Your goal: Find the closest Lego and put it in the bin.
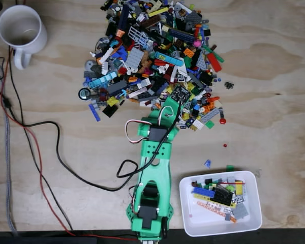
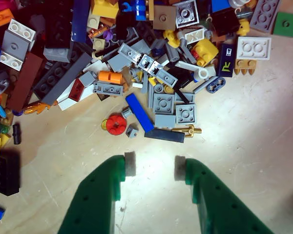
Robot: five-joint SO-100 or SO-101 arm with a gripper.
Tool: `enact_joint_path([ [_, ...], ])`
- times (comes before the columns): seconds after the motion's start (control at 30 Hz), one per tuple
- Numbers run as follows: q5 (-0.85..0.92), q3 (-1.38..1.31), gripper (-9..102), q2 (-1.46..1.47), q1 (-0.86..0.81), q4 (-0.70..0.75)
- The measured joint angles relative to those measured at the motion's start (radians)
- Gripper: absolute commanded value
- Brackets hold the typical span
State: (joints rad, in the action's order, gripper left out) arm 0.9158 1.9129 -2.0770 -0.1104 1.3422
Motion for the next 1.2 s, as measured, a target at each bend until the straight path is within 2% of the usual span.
enact_joint_path([
  [0.07, -0.012, -0.002, 12, 0.025, 0.003, -0.018],
  [0.23, -0.227, 0.000, 12, 0.058, 0.066, -0.031],
  [0.57, -0.301, 0.000, 13, 0.064, 0.057, -0.049],
  [0.7, -0.362, 0.000, 14, 0.118, -0.057, -0.104],
  [0.9, -0.486, 0.000, 13, 0.201, -0.316, -0.201],
  [1.2, -0.469, -0.002, 12, 0.341, -0.591, -0.275],
])
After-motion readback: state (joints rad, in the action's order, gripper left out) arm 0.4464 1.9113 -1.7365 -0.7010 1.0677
